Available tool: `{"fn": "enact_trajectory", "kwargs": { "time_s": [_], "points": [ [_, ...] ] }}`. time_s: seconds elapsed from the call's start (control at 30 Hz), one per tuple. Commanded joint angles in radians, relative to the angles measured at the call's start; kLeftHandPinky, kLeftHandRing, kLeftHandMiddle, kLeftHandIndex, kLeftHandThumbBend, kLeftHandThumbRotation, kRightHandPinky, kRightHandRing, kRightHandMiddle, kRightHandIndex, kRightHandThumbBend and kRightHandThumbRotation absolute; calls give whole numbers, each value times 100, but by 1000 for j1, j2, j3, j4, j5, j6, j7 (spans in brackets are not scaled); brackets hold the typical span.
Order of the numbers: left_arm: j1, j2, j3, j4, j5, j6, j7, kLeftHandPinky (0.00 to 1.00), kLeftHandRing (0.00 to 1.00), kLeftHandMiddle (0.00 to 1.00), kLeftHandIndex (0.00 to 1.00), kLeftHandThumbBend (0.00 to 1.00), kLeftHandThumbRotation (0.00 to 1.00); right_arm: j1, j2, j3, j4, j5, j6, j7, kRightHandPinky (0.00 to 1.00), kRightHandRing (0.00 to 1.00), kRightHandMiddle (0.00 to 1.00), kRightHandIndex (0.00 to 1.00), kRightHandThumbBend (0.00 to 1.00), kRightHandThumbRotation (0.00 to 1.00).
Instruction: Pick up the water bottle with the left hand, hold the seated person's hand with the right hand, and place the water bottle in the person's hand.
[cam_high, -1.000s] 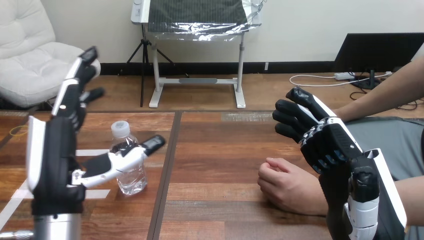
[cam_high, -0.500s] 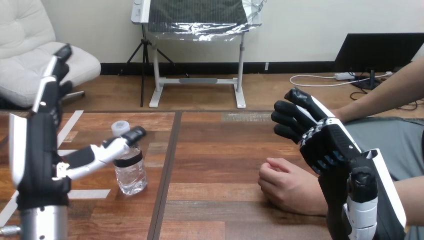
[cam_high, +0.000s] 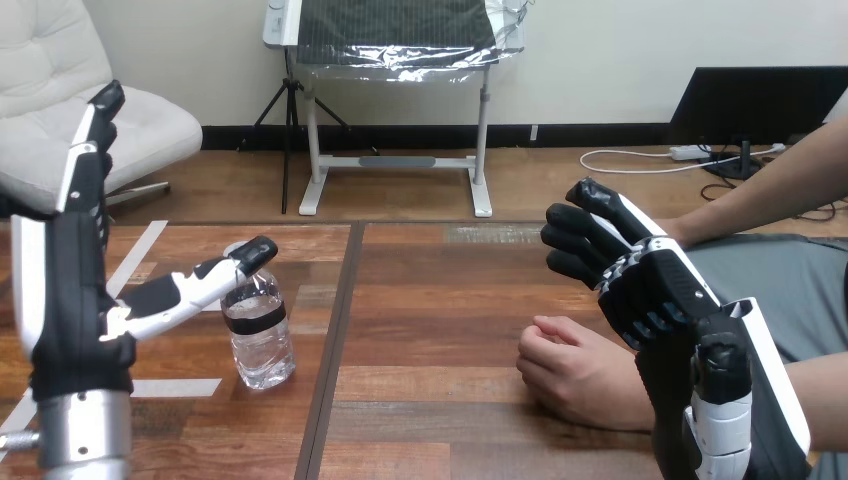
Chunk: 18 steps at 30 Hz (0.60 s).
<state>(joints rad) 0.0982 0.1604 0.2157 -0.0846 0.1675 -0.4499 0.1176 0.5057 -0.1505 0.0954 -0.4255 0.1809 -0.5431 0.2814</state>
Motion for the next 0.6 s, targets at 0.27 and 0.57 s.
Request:
{"fn": "enact_trajectory", "kwargs": {
  "time_s": [0.27,0.57],
  "points": [
    [-138,38,-12,123,6,21,-3,99,99,98,97,100,11,-66,-4,-13,-17,11,-2,0,84,85,86,88,74,100],
    [-195,48,-21,211,15,12,5,100,99,98,97,100,12,-73,-9,-18,-12,12,-10,2,84,85,86,88,74,100]
  ]
}}
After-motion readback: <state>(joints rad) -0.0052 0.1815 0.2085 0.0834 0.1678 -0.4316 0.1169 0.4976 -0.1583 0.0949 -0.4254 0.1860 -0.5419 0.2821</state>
